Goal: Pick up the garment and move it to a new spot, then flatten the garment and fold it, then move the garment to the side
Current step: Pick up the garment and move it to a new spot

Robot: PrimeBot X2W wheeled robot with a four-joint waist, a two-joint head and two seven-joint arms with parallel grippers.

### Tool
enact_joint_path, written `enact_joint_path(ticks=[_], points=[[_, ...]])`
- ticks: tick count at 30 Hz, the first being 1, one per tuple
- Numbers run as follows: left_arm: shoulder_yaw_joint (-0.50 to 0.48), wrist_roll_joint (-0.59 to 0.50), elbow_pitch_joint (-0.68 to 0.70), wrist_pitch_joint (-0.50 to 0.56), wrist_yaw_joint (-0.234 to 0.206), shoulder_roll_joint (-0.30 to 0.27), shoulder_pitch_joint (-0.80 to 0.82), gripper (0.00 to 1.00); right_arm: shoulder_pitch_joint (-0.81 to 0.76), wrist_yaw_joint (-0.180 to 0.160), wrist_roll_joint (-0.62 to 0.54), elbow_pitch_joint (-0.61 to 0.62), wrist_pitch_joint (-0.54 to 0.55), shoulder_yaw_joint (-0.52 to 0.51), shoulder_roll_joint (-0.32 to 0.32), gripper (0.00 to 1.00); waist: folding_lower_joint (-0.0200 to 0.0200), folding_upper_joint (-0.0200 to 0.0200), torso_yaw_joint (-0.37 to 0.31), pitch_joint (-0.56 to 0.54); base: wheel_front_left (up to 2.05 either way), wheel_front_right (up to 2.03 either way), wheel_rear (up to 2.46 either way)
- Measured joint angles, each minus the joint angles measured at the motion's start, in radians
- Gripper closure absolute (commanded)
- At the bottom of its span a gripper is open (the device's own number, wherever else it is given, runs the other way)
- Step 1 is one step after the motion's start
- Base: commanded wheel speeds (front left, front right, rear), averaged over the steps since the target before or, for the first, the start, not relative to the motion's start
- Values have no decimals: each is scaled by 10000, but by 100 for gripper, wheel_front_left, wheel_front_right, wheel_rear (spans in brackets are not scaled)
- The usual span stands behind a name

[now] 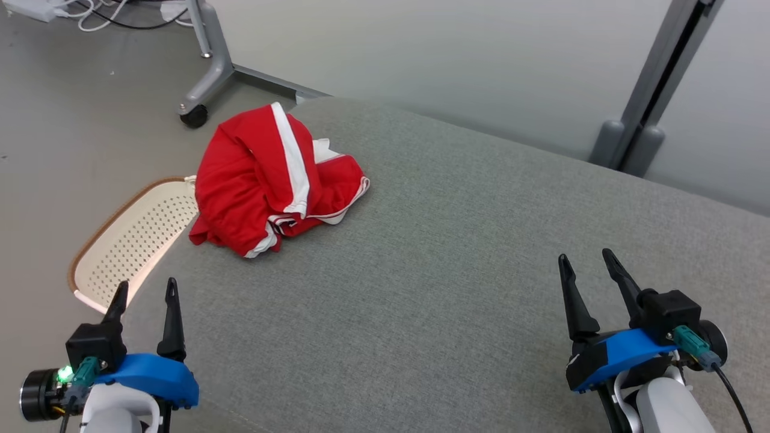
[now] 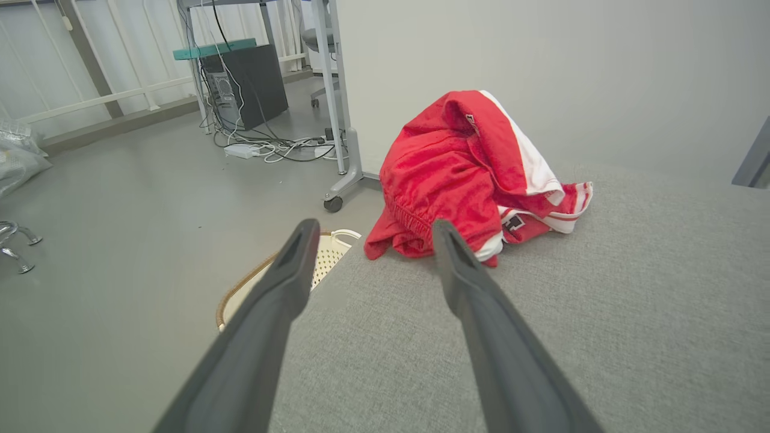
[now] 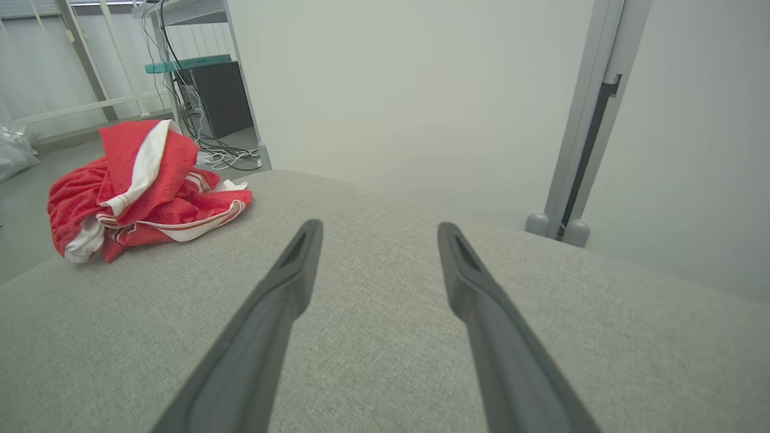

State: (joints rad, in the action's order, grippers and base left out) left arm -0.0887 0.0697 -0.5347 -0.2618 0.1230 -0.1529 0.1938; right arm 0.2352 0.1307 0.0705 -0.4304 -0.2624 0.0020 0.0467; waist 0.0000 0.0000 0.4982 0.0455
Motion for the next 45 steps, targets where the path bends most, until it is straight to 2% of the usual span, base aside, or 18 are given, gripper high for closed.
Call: enact_joint_path(ticks=[6, 11, 22, 33, 34, 35, 40, 45], points=[[19, 481, -274, 0, 54, -268, 828, 0, 377, 0, -408, 36, 0, 150, 6, 0, 1, 1, -526, 706, 0, 0, 0], [466, 1175, -600, 0, 67, -650, 1748, 0, 759, 0, -742, 58, 0, 238, 8, 0, 2, 1, -943, 1419, 0, 0, 0], [1476, 2612, -1624, -10, 71, -1870, 3593, 0, 1680, 0, -1281, 324, 0, 343, 10, 0, 3, 3, -1974, 3218, 0, 0, 0], [1214, 3367, -2769, -10, 69, -2435, 4685, 0, 1921, 0, -1448, 616, -4, 349, 0, 0, 1, 3, -2672, 4121, 0, 0, 0], [1177, 3371, -2811, -10, 69, -2420, 4758, 14, 1923, 0, -1427, 635, -4, 322, 0, 0, 1, 3, -2705, 4131, 0, 0, 0], [1174, 3369, -2836, -10, 69, -2403, 4792, 100, 1927, 0, -1427, 650, -4, 288, -2, 0, 1, 3, -2726, 4132, 0, 0, 0], [1246, 3369, -2752, -10, 69, -2385, 4790, 100, 1893, 0, -1342, 660, -4, 96, 8, 0, 1, 3, -2767, 3954, 0, 0, 0], [1373, 3327, -1954, -10, 69, -2497, 4737, 100, 1793, 0, -1016, 577, -2, 107, 10, 0, 0, 2, -2775, 3513, 0, 0, 0]])
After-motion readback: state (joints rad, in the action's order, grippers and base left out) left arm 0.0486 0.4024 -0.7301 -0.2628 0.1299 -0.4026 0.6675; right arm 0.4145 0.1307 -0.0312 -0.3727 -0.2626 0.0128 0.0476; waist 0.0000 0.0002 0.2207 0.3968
